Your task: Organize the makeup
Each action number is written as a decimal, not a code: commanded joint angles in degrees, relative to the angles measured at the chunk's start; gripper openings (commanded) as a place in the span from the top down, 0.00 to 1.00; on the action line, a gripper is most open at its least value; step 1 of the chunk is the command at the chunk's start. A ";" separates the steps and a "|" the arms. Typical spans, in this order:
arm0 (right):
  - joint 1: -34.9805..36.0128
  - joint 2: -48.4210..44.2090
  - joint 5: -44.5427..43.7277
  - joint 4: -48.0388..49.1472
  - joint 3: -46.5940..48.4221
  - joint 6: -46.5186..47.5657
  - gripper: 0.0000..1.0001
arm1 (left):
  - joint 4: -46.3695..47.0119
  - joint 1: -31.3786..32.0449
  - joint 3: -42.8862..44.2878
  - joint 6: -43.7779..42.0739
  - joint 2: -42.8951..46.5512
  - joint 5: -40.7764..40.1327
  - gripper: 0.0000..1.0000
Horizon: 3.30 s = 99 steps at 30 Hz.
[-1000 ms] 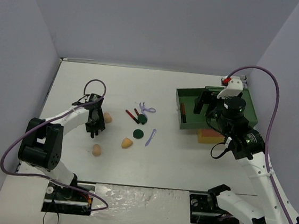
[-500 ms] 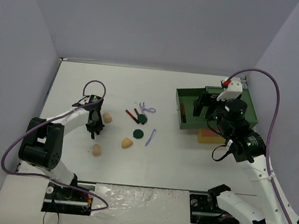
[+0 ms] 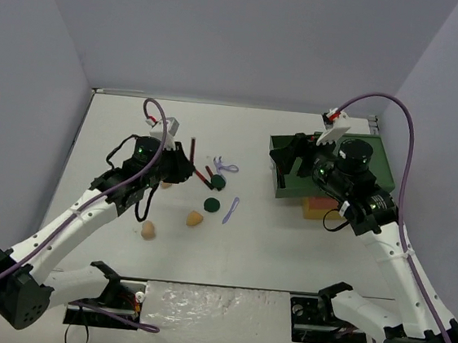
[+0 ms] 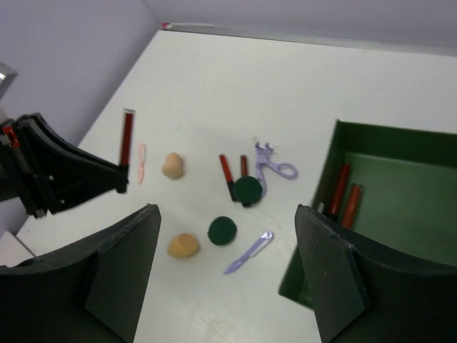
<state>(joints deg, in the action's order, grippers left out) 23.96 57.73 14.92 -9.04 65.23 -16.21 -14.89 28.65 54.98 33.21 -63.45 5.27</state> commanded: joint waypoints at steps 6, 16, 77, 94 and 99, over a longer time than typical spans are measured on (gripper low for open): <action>9.47 6.96 5.14 17.40 2.25 -6.08 0.33 | 28.24 10.89 3.36 1.95 -0.68 10.93 1.00; 11.77 10.67 4.78 22.84 1.12 -7.96 0.47 | 36.75 14.74 3.91 5.53 -3.20 12.78 1.00; 22.58 55.10 -3.32 -8.01 36.12 26.14 0.37 | -9.45 -10.83 3.74 -20.15 15.14 -32.72 0.03; 21.27 75.07 -4.59 -3.37 43.50 25.76 0.56 | -9.85 -12.22 3.29 -19.23 14.36 -30.80 0.03; 21.05 75.16 -4.99 -0.67 40.50 24.79 0.59 | -9.94 -12.39 3.33 -19.10 14.19 -30.67 0.03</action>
<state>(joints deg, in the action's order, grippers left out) 45.59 134.31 10.90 -13.88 106.97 9.68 -27.99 16.82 57.17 13.72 -49.37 -25.48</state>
